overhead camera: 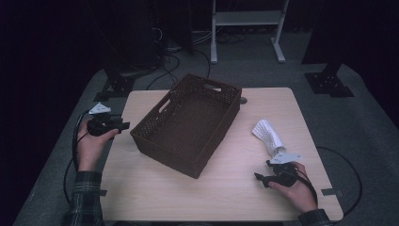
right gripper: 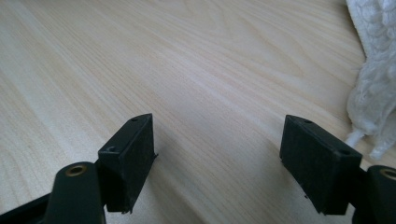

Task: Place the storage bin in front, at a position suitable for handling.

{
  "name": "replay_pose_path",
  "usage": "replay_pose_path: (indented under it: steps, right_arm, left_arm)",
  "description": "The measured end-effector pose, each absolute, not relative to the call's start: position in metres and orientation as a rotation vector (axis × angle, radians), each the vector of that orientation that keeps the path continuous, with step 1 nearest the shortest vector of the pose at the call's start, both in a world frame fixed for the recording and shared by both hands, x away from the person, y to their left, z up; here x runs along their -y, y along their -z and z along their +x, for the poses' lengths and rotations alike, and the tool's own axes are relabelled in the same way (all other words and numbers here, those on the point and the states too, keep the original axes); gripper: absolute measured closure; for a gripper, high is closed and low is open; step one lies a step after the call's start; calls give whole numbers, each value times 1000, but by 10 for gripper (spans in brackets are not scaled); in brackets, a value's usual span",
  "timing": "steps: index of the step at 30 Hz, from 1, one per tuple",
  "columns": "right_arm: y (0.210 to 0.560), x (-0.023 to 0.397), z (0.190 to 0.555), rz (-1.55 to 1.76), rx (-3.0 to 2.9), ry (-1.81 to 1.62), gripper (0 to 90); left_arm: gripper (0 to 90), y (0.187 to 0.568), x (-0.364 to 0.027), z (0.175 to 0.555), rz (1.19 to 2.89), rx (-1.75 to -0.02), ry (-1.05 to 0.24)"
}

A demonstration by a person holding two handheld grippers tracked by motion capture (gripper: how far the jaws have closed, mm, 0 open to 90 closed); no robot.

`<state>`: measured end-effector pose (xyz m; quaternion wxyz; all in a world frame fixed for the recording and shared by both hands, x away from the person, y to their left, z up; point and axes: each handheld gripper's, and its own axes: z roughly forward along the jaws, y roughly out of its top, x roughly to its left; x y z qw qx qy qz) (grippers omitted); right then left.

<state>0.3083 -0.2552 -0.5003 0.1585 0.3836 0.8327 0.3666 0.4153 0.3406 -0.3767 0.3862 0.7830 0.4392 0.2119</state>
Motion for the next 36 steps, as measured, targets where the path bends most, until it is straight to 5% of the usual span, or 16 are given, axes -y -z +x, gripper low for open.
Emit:
replay_pose_path:
  steps: [36]
  right_arm:
    - [503, 255, 307, 1110, -2350, -1048, 184]
  left_arm:
    - [495, 352, -240, 406, 2100, -899, -412]
